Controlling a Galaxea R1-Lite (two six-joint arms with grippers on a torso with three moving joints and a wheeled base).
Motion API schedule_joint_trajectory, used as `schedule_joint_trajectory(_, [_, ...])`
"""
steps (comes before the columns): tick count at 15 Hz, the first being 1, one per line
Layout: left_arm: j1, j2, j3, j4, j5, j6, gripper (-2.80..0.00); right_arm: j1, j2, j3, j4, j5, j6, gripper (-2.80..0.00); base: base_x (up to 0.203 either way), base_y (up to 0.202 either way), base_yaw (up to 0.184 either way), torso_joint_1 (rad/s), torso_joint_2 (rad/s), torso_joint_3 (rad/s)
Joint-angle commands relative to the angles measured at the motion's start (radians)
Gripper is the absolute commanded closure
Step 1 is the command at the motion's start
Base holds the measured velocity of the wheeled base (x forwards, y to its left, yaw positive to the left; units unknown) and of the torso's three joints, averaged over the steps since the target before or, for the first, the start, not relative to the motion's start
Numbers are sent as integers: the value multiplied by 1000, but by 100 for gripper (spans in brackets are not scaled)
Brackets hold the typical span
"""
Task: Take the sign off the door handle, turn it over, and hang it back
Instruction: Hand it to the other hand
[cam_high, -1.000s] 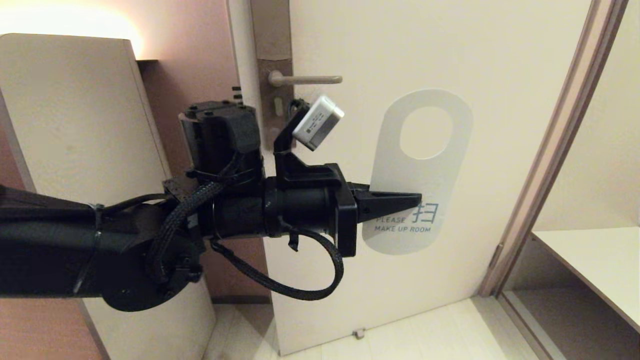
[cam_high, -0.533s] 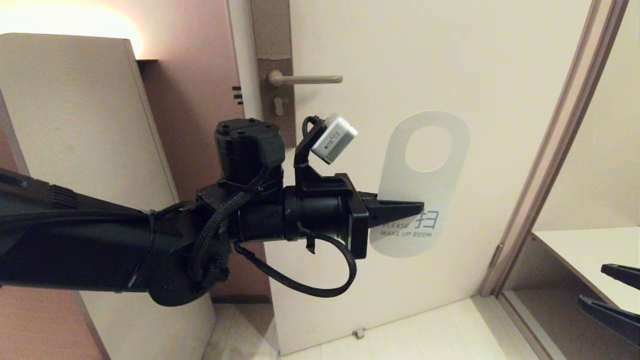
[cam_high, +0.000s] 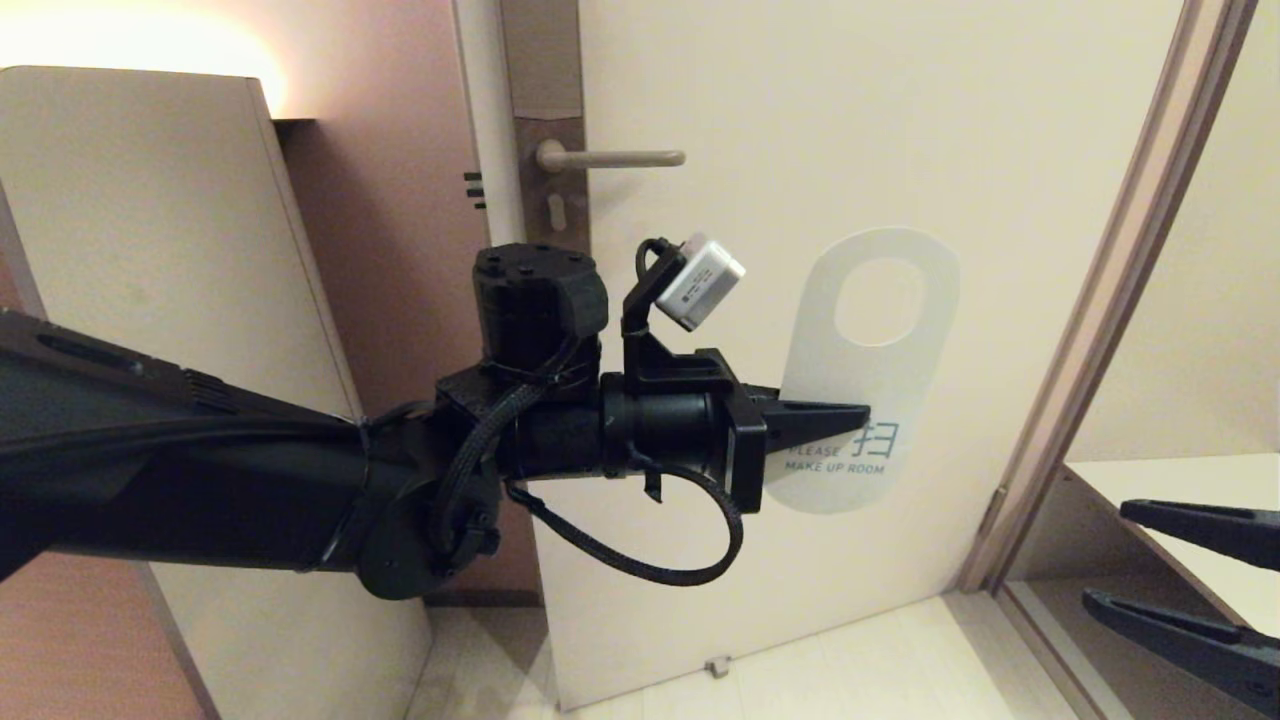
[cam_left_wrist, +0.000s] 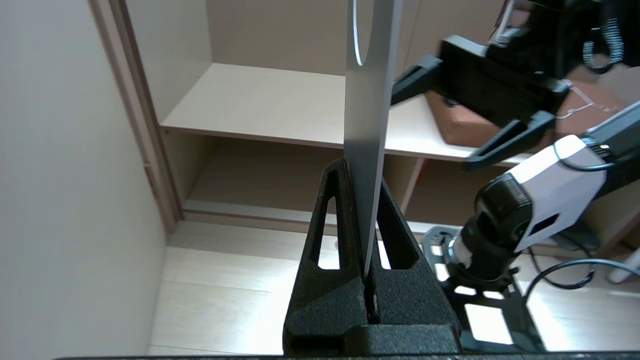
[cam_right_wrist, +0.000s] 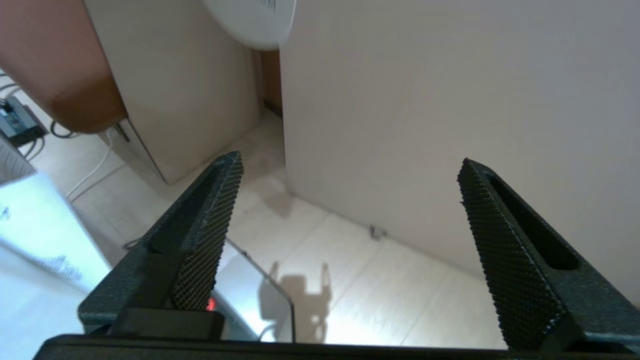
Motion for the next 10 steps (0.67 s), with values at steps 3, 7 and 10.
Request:
schedule_joint_trajectory(3, [-7,20,-7,-51,-2,-47,0,2,142,2,-129,115,-6,-280,0,0,0,0,0,0])
schedule_joint_trajectory(7, [-37,29,-12,-85,-1,-90,0,47,219,3,-217,129,-3,-280,0,0,0,0,0,0])
schedule_joint_trajectory(10, [-52,66,-41,-89,-1,-93,0,134,279,0,-307,129,1,-280,0,0,0,0,0,0])
